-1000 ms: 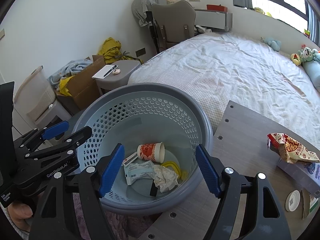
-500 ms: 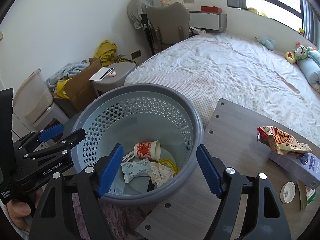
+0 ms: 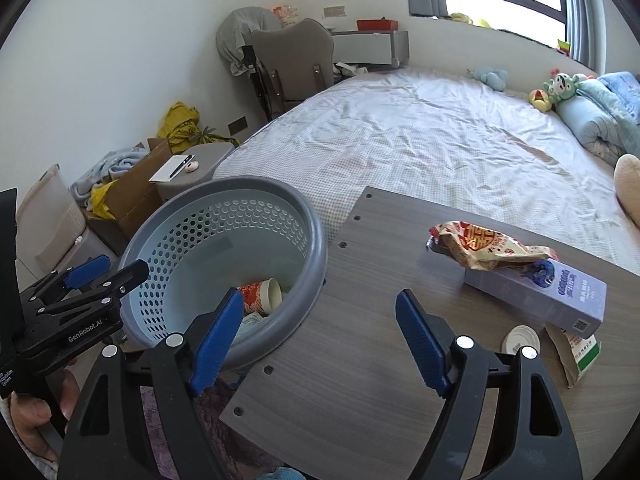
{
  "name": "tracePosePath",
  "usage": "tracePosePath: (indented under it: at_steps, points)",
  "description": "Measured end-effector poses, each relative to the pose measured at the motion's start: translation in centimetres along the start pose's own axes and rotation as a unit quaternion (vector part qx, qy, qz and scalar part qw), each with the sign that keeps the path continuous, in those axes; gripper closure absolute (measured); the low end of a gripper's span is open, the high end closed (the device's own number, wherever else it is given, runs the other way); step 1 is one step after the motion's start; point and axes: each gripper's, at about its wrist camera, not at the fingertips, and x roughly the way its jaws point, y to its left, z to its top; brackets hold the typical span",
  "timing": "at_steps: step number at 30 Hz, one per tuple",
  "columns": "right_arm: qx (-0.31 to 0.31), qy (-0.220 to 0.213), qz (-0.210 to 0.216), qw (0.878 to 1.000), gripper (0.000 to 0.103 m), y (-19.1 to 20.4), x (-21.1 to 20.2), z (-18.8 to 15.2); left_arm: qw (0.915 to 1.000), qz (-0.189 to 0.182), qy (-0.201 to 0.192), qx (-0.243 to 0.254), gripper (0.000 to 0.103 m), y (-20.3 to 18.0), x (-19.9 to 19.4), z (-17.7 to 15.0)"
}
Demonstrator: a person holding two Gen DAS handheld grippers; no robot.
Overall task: Collect trash
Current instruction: 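Move both tools back over the table toward the boxes and cap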
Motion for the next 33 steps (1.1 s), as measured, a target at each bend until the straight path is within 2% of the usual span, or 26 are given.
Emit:
tracePosePath:
  at_steps: [9, 21, 33]
  points:
    - [0.055, -0.009, -0.050, 0.997, 0.026, -6.5, -3.6, -2.7, 0.9986, -0.047, -0.001, 0.025, 0.034, -5.2, -0.8, -0.5]
    - [0.118, -0.012, -0.099, 0.988, 0.026, -15.6, -6.8, -6.5, 0.9912, -0.104, 0.028, 0.078, 0.034, -14.0, -0.9, -2.4]
    - [0.113, 0.011, -0.099, 0.989, 0.026, -21.0, -4.8, -6.8, 0.9860, -0.105, 0.048, 0.121, 0.034, -20.5, 0.0, -2.7]
